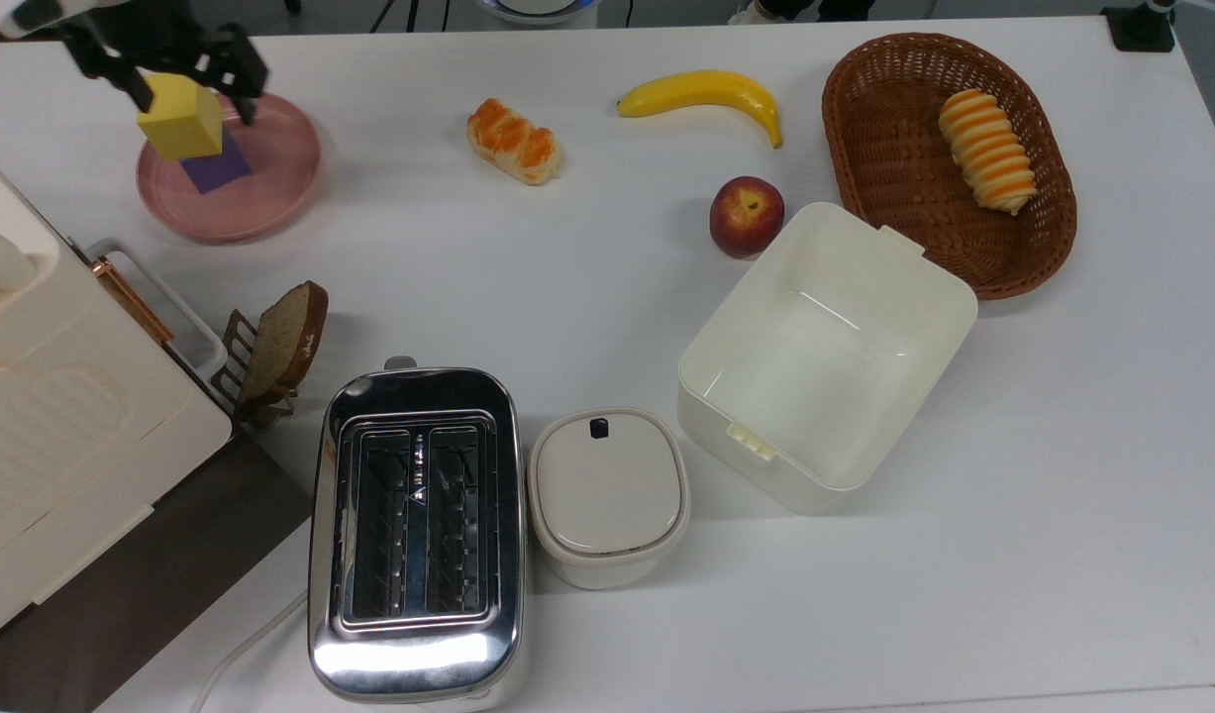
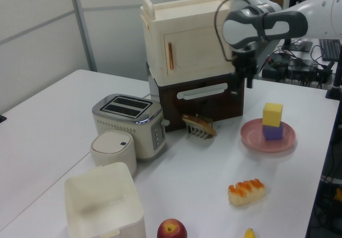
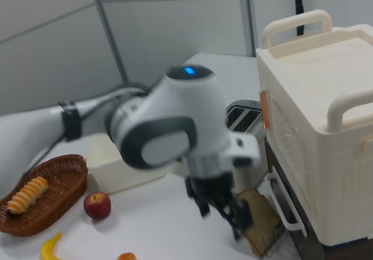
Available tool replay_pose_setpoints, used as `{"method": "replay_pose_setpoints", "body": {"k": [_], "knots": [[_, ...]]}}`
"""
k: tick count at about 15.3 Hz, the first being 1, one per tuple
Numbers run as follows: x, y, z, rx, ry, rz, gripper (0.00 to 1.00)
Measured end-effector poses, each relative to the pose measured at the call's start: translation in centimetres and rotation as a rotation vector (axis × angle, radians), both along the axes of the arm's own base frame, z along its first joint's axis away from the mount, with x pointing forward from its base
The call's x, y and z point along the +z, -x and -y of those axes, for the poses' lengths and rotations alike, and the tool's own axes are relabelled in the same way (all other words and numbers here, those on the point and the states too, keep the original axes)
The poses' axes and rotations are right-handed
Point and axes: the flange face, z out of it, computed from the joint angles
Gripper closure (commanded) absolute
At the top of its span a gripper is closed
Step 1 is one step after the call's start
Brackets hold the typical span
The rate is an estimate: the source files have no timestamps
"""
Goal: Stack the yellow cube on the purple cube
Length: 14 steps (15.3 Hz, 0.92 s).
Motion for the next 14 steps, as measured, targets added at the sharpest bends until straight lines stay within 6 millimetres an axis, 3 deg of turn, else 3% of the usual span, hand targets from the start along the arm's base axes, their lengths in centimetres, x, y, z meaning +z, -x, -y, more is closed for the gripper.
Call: {"method": "replay_pose_setpoints", "body": {"k": [5, 8, 11, 14], "knots": [[1.4, -3.5, -10.4, -0.023, -0.018, 0.034, 0.00], [1.9, -3.8, -16.2, 0.000, -0.037, 0.004, 0.00], [3.2, -3.2, -18.9, 0.031, -0.047, -0.012, 0.00], [6.6, -1.3, -19.3, 0.035, -0.058, -0.055, 0.00]]}}
